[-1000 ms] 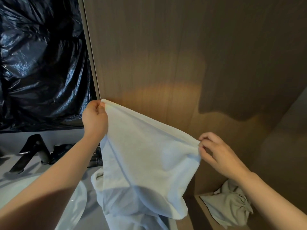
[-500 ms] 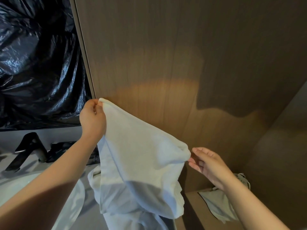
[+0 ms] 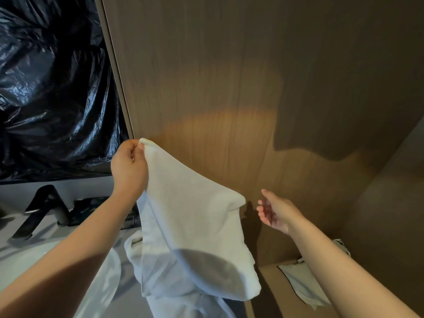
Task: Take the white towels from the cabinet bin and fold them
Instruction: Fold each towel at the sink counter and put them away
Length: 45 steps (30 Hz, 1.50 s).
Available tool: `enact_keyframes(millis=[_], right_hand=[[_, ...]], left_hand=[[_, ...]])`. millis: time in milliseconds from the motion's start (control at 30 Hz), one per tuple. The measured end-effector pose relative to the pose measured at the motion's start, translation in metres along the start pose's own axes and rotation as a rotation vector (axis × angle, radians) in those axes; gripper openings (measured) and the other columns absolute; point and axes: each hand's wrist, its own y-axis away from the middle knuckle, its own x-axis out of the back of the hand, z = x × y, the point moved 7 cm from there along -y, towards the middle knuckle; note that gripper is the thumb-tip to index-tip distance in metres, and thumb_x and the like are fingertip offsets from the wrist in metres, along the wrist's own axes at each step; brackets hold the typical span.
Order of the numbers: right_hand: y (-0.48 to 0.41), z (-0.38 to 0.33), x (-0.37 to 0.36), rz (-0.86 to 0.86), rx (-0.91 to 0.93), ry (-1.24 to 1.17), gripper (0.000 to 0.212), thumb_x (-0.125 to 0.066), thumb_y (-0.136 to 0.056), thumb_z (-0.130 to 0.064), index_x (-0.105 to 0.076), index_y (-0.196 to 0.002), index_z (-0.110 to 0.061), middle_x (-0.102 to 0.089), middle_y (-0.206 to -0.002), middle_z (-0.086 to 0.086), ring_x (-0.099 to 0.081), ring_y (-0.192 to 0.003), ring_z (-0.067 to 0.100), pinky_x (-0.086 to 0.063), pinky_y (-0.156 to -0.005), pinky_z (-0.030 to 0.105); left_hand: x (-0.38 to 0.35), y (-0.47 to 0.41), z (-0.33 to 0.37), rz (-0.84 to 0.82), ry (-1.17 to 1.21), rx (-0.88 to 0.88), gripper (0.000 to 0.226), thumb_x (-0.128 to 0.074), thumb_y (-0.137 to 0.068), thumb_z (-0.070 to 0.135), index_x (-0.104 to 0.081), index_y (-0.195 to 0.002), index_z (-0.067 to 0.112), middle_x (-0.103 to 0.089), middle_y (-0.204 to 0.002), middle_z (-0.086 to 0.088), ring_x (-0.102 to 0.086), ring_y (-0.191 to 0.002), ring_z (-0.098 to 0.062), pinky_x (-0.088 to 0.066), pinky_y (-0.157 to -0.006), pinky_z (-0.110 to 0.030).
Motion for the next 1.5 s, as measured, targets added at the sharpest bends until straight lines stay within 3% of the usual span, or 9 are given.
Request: enact_keyframes(millis=[300,433,600,700,867,1000,1267,1367,1500], right_hand=[[-0.045,0.002,-0.04,-0.112,0.38,0.537,0.036,-0.06,-0.096,-0.02,-0.053,-0.132,-0.02,-0.056,-0.13,0.001,-0.053,-0.118,0.018,-0.053,-0.092,0.035],[-0.052,0.001,-0.042,-0.102,0.35,0.434,0.01,-0.058,-0.097,-0.017,-0.06,-0.107,-0.014,-0.062,-0.121,0.012,-0.061,-0.103,0.022,-0.056,-0.074,0.026],[-0.023,0.017,-0.026,-0.205,0.177,0.142,0.023,-0.059,-0.097,-0.016,-0.062,-0.106,0.005,-0.067,-0.111,0.027,-0.071,-0.098,0.026,-0.057,-0.086,0.029],[0.012,0.032,-0.005,-0.185,0.15,-0.026,0.02,-0.065,-0.091,-0.015,-0.069,-0.105,-0.001,-0.074,-0.103,0.014,-0.072,-0.098,0.02,-0.053,-0.096,0.033],[0.04,0.054,0.017,0.012,0.155,-0.182,0.019,-0.069,-0.088,-0.019,-0.071,-0.096,-0.003,-0.076,-0.092,0.01,-0.073,-0.087,0.019,-0.059,-0.08,0.027],[0.039,0.055,0.021,0.058,0.119,-0.153,0.024,-0.076,-0.082,-0.021,-0.069,-0.098,-0.004,-0.074,-0.089,0.011,-0.069,-0.077,0.016,-0.058,-0.072,0.026],[0.047,0.045,0.008,-0.215,-0.089,-0.146,0.021,-0.077,-0.076,-0.015,-0.073,-0.093,-0.002,-0.075,-0.082,0.01,-0.069,-0.066,0.012,-0.058,-0.056,0.021],[0.049,0.037,0.005,-0.279,-0.043,-0.035,0.032,-0.081,-0.065,-0.012,-0.075,-0.095,-0.001,-0.075,-0.088,0.013,-0.07,-0.071,0.013,-0.057,-0.058,0.02],[0.051,0.014,0.017,-0.1,0.292,0.366,0.003,-0.075,-0.081,-0.008,-0.075,-0.078,-0.008,-0.068,-0.065,0.008,-0.06,-0.061,0.017,-0.057,-0.068,0.035]], left_hand=[[0.006,0.0,-0.007,0.013,-0.036,0.002,0.023,-0.04,-0.101,0.018,-0.061,-0.107,0.009,-0.056,-0.084,0.004,-0.048,-0.073,-0.001,-0.034,-0.063,-0.015],[0.005,-0.001,-0.007,0.014,-0.04,0.002,0.023,-0.04,-0.101,0.018,-0.061,-0.107,0.011,-0.052,-0.079,0.015,-0.048,-0.072,0.002,-0.035,-0.063,-0.014],[0.005,-0.001,-0.009,0.022,-0.028,0.014,0.022,-0.04,-0.102,0.018,-0.061,-0.106,0.013,-0.051,-0.081,0.018,-0.048,-0.074,0.003,-0.035,-0.064,-0.013],[0.007,0.0,-0.009,0.027,-0.029,0.004,0.022,-0.04,-0.101,0.018,-0.061,-0.105,0.013,-0.053,-0.081,0.014,-0.049,-0.074,-0.001,-0.037,-0.064,-0.014],[0.002,0.007,-0.004,0.018,0.004,-0.039,0.022,-0.042,-0.101,0.018,-0.062,-0.104,0.01,-0.059,-0.088,0.002,-0.053,-0.082,-0.013,-0.041,-0.07,-0.023],[0.0,0.009,-0.002,0.016,0.0,-0.05,0.02,-0.042,-0.101,0.019,-0.061,-0.101,0.012,-0.053,-0.079,0.014,-0.049,-0.073,-0.004,-0.038,-0.065,-0.013],[0.003,0.01,-0.001,0.019,-0.014,-0.049,0.022,-0.042,-0.101,0.019,-0.062,-0.103,0.01,-0.057,-0.088,0.004,-0.05,-0.072,0.001,-0.035,-0.063,-0.009],[0.002,0.009,-0.003,0.016,-0.002,-0.043,0.022,-0.042,-0.101,0.019,-0.062,-0.104,0.01,-0.054,-0.08,0.014,-0.049,-0.073,0.004,-0.036,-0.063,-0.007],[0.003,0.007,-0.005,0.019,-0.001,-0.041,0.021,-0.042,-0.101,0.018,-0.061,-0.105,0.01,-0.051,-0.08,0.019,-0.049,-0.073,0.005,-0.035,-0.062,-0.003]])
